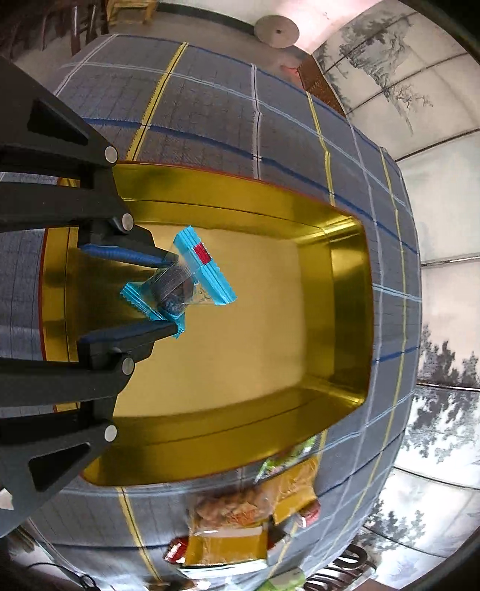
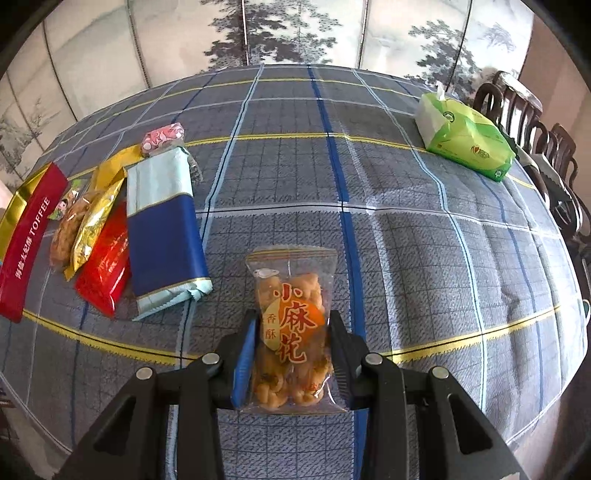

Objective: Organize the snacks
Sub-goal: 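Carry the blue candy over the gold tin and release it with the left tool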

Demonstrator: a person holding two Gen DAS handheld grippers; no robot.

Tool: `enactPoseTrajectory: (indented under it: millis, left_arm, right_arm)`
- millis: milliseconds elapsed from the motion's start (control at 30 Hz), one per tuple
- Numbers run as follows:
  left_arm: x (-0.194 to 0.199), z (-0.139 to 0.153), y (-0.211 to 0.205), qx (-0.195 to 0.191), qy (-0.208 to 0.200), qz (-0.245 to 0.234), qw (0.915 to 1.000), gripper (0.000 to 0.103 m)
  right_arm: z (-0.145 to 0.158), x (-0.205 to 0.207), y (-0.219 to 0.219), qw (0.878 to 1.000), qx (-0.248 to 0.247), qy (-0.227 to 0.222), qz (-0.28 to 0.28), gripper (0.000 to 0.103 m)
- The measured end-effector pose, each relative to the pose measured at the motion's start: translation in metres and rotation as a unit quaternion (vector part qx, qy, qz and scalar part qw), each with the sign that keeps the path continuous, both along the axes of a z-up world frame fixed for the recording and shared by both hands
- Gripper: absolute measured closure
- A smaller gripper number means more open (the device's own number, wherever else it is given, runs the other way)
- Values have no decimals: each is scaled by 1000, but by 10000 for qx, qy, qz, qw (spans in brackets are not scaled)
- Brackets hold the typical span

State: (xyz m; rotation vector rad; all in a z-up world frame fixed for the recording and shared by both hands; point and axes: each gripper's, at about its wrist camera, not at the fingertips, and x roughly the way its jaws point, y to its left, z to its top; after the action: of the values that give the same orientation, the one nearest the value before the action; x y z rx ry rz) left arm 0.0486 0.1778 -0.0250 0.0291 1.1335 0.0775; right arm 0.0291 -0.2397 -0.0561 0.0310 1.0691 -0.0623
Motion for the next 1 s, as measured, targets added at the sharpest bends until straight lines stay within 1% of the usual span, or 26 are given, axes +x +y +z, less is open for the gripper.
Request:
enactPoseTrajectory:
  millis: [267, 433, 600, 767, 933, 1000]
  left_arm:
    - [1, -13, 4, 104, 162, -122, 9997, 77]
    - [0, -14, 9, 74, 156, -94, 9998, 75]
    - [-1, -16, 12, 91, 191, -40, 9998, 74]
    - [-2, -15, 12, 41, 175, -37, 9998, 73]
    - [-6, -8, 15, -55, 15, 17, 10000, 61]
    - [-9, -3, 15, -80, -68, 50, 9999, 60]
  right_arm:
    - [15, -2, 5, 9997, -55, -179, -175, 66]
    - [38, -3, 18, 9989, 31, -458, -105, 66]
    - [63, 1, 45, 9967, 194, -743, 244, 66]
    - [70, 8, 84, 9936, 309, -806, 727, 66]
    - [70, 12, 120, 9899, 353, -763, 1142, 66]
    - [69, 13, 135, 9877, 368, -742, 1329, 66]
